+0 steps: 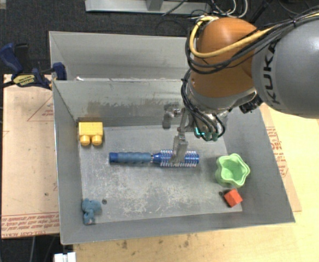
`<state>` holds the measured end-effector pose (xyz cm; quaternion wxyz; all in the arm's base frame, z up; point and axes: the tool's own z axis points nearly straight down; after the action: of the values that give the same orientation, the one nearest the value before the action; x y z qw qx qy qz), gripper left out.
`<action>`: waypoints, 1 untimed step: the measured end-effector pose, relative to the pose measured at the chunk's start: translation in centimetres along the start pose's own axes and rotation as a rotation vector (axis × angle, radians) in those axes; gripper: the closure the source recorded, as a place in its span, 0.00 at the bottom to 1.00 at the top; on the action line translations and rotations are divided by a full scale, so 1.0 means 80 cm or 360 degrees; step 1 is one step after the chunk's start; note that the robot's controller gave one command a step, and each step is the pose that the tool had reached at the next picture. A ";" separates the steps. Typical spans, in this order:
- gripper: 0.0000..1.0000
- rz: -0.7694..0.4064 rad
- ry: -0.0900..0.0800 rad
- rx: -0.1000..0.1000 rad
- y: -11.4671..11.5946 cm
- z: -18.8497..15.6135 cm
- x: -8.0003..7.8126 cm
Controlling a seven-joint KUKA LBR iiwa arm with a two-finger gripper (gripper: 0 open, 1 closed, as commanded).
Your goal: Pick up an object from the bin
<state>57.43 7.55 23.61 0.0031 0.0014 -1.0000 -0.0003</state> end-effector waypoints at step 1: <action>0.00 -0.0238 0.0000 0.0001 -0.014 0.175 -0.027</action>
Offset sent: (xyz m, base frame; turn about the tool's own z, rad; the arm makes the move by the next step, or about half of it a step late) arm 0.0221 -0.0112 -0.1352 -0.1509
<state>59.49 6.45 9.59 0.0030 0.0760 -0.9971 -0.0003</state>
